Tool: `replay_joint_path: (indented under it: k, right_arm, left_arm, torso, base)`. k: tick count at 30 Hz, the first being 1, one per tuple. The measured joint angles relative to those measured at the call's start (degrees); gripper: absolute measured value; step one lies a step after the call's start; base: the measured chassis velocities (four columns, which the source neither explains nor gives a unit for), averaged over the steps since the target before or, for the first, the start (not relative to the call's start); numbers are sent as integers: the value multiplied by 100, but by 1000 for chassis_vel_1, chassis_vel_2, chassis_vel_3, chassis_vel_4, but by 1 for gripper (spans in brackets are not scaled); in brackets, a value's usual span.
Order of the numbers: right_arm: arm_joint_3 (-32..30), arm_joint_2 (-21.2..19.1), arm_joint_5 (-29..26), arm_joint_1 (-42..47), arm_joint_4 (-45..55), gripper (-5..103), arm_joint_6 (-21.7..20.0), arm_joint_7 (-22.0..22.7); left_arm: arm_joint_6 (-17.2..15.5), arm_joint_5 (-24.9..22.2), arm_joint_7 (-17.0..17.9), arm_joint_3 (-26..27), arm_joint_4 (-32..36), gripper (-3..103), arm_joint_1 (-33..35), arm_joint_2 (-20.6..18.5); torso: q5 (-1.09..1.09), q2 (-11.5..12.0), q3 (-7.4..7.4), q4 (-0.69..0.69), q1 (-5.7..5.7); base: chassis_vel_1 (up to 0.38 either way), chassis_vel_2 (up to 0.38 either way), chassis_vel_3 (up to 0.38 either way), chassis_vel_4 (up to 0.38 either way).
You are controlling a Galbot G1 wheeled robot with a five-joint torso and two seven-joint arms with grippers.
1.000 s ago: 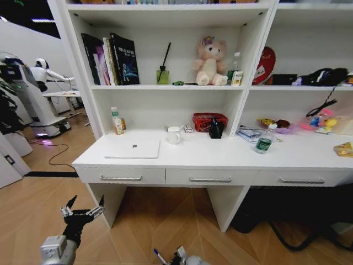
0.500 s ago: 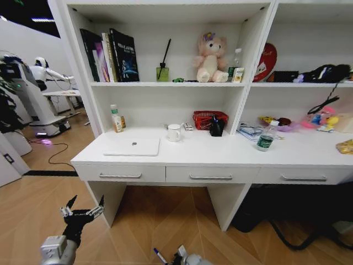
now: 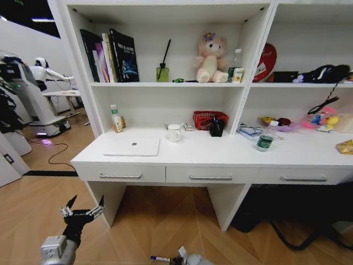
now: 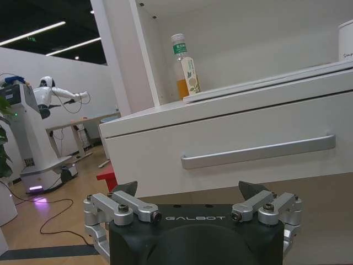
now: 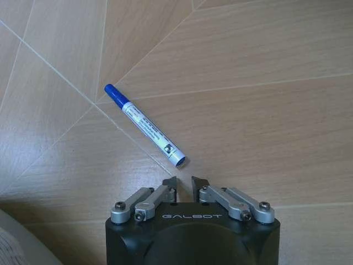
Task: Organize the objects on the table.
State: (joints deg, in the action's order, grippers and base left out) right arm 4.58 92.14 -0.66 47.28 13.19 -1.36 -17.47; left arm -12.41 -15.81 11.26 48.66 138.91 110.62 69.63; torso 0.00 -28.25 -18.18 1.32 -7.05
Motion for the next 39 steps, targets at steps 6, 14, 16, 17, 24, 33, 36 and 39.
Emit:
replay_joint_path:
  k: [6, 14, 16, 17, 24, 33, 36, 39]
  right_arm:
    - [58, -2, 49, 154, 466, 1, 79, -60]
    - [179, 0, 206, 92, 921, 25, 272, -167]
    - [177, 0, 227, 35, 855, 30, 284, -178]
    - [172, 0, 248, -20, 765, 35, 296, -183]
    - [155, -1, 279, -123, 596, 57, 298, -207]
    - [150, -1, 287, -115, 525, 90, 295, -261]
    - [135, 0, 291, -117, 418, 99, 294, -293]
    - [90, 0, 280, -181, 256, 100, 294, -290]
  left_arm:
    - [0, 0, 0, 0, 0, 100, 0, 0]
    - [0, 0, 0, 0, 0, 100, 0, 0]
    - [0, 0, 0, 0, 0, 100, 0, 0]
    - [0, 0, 0, 0, 0, 100, 0, 0]
    - [0, 0, 0, 0, 0, 100, 0, 0]
    - [0, 0, 0, 0, 0, 100, 0, 0]
    - [0, 0, 0, 0, 0, 100, 0, 0]
    - [0, 0, 0, 0, 0, 100, 0, 0]
  torso:
    - [0, -10, -6, 0, -5]
    - [-1, -18, -11, -1, -9]
    - [-1, -20, -11, 0, -10]
    - [0, -21, -12, 0, -10]
    - [0, -13, -8, 0, -7]
    - [0, 42, 25, 0, 14]
    - [1, 45, 28, 0, 15]
    - [1, 46, 28, -1, 15]
  base:
    - [0, 0, 0, 0]
    - [0, 0, 0, 0]
    - [0, 0, 0, 0]
    - [0, 0, 0, 0]
    - [0, 0, 0, 0]
    - [28, 37, 31, 35]
    - [59, 66, 65, 64]
    - [60, 54, 60, 54]
